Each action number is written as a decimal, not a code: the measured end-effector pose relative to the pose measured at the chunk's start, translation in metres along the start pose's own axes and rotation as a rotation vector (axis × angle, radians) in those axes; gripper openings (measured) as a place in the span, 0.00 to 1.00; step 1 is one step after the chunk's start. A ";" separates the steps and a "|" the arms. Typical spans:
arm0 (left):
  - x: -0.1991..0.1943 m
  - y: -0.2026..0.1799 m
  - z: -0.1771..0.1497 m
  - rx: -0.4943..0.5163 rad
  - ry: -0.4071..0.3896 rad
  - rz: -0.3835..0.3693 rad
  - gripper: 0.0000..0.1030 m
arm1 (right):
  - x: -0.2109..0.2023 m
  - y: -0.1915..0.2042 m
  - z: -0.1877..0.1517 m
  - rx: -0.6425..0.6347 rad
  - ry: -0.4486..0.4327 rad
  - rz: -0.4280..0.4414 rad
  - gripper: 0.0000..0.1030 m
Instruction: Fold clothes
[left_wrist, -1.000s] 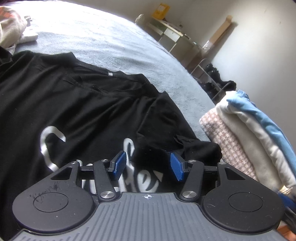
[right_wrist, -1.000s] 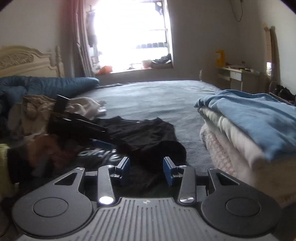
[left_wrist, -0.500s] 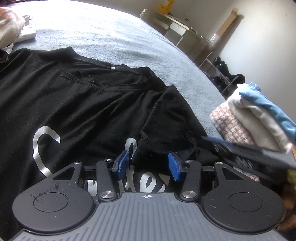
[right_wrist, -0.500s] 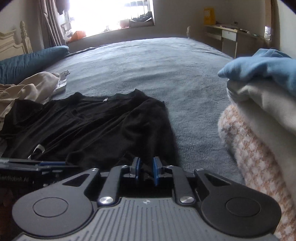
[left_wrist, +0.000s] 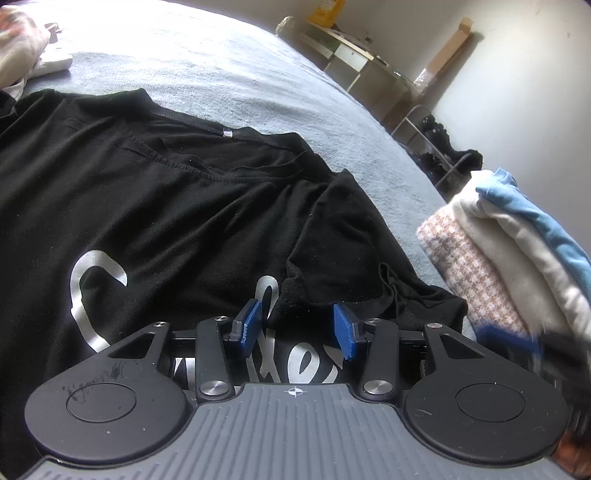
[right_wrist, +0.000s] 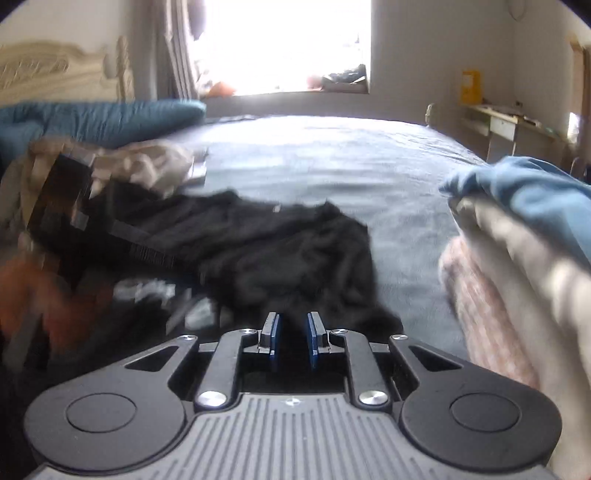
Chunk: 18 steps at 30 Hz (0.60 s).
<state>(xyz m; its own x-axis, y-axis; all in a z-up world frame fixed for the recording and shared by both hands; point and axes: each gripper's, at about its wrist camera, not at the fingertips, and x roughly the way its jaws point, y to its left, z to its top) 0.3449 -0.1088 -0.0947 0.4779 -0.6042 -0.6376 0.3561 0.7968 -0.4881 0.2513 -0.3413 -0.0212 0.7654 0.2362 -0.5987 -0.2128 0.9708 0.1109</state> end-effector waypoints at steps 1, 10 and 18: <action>0.000 0.000 -0.001 0.004 -0.003 0.003 0.42 | 0.017 -0.003 0.011 0.018 0.016 -0.010 0.17; 0.001 0.002 -0.003 0.015 -0.012 -0.005 0.42 | 0.070 -0.028 0.007 0.167 0.203 0.008 0.17; 0.001 0.006 -0.001 -0.006 -0.006 -0.027 0.42 | -0.025 -0.020 -0.049 0.115 0.278 0.153 0.18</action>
<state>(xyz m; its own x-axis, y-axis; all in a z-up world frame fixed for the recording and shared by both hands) 0.3467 -0.1040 -0.0989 0.4730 -0.6256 -0.6205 0.3644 0.7800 -0.5087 0.2064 -0.3689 -0.0474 0.5318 0.3742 -0.7597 -0.2305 0.9272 0.2953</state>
